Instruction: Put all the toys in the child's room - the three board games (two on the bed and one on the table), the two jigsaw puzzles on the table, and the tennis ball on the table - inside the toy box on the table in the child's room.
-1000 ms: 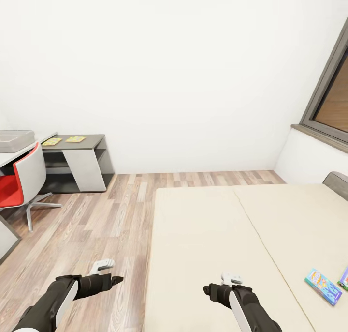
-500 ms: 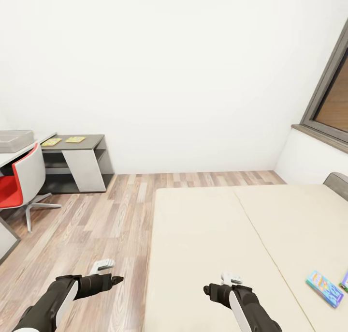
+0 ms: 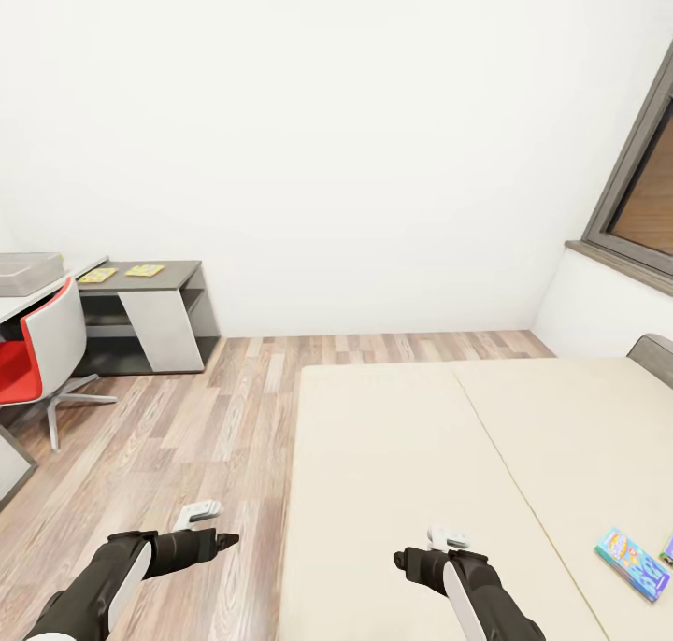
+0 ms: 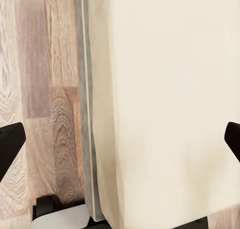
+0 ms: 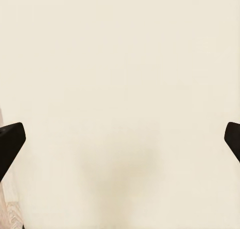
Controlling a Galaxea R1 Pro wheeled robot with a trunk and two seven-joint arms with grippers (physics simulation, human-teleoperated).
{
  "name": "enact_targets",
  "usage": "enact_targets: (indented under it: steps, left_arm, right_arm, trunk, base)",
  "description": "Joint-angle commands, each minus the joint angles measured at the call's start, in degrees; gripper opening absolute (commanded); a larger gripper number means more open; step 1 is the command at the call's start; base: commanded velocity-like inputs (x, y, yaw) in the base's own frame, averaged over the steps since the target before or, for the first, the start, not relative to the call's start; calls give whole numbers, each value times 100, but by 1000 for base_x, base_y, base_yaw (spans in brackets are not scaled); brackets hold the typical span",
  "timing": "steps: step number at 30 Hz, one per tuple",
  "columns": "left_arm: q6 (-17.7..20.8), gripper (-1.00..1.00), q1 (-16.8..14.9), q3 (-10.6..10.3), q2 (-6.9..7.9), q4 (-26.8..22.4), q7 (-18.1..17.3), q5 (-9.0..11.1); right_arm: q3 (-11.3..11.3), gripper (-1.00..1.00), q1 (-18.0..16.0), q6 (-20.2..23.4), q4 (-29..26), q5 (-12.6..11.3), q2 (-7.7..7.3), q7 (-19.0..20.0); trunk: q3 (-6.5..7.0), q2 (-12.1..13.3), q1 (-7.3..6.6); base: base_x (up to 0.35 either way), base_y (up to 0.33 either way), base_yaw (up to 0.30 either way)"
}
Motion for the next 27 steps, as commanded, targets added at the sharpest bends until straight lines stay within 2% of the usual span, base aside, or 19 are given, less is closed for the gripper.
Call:
enact_targets:
  steps: [1, 17, 27]
  left_arm:
    - [51, 100, -3, 8, 0, -4, 3, 55]
    - [51, 100, -4, 8, 0, -4, 3, 55]
    - [53, 100, -5, 8, -31, -4, 3, 52]
  right_arm:
    - [-18, 100, -4, 27, -9, -44, 5, -11]
    - [-18, 100, -4, 27, -9, -39, 5, -11]
    - [-18, 100, -4, 27, -9, -35, 5, -17]
  trunk:
    - [-12, -12, 3]
    - [-12, -12, 3]
    - [-12, -12, 3]
  base:
    - [7, 0, 0]
    - [2, -9, 8]
    - [0, -100, 159]
